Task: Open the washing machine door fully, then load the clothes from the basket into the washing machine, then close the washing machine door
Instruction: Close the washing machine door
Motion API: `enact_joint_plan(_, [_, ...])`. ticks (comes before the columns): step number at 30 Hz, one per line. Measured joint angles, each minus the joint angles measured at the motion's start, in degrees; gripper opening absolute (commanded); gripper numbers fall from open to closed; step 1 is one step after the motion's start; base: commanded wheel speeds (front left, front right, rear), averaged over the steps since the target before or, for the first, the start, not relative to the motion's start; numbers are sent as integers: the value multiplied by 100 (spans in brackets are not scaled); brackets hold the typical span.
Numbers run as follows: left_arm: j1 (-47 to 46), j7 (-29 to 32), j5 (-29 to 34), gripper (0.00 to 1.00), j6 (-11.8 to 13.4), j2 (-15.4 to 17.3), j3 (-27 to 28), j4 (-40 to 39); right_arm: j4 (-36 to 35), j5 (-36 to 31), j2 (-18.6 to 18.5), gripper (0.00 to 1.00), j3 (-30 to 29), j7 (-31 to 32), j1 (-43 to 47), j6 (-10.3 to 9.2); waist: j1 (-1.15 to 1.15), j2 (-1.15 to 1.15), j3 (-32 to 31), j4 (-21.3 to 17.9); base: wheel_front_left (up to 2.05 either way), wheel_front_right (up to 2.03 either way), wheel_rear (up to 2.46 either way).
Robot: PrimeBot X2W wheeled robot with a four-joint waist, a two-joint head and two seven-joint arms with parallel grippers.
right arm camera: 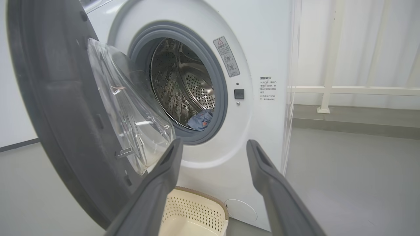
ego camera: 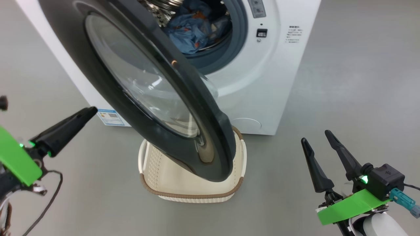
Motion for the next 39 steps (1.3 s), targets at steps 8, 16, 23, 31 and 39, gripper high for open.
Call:
enact_joint_plan(8, [603, -965, 372, 100, 0, 81, 41, 163, 12, 0, -9, 100, 15, 0, 198, 0, 0, 0, -206, 209, 0, 0, 0])
enact_joint_plan(16, [1255, -2414, 927, 100, -1, 196, -142, 479, 16, 1, -5, 100, 18, 0, 330, 0, 0, 0, -428, 335, 0, 0, 0])
enact_joint_plan(23, [1701, -3794, 1445, 100, -2, 187, -545, 890, 24, 1, -1, 100, 26, 0, 361, 0, 0, 0, -533, 339, 0, 0, 0])
enact_joint_plan(31, [1997, -4988, 1814, 100, -10, 53, -1015, 1546, 24, 1, -1, 100, 19, 0, 465, 0, 0, 0, -553, 312, 0, 0, 0])
enact_joint_plan(39, [2061, -5353, 2125, 100, -10, -221, -1250, 2047, 23, 1, -5, 100, 3, 0, 465, 0, 0, 0, -508, 339, 0, 0, 0])
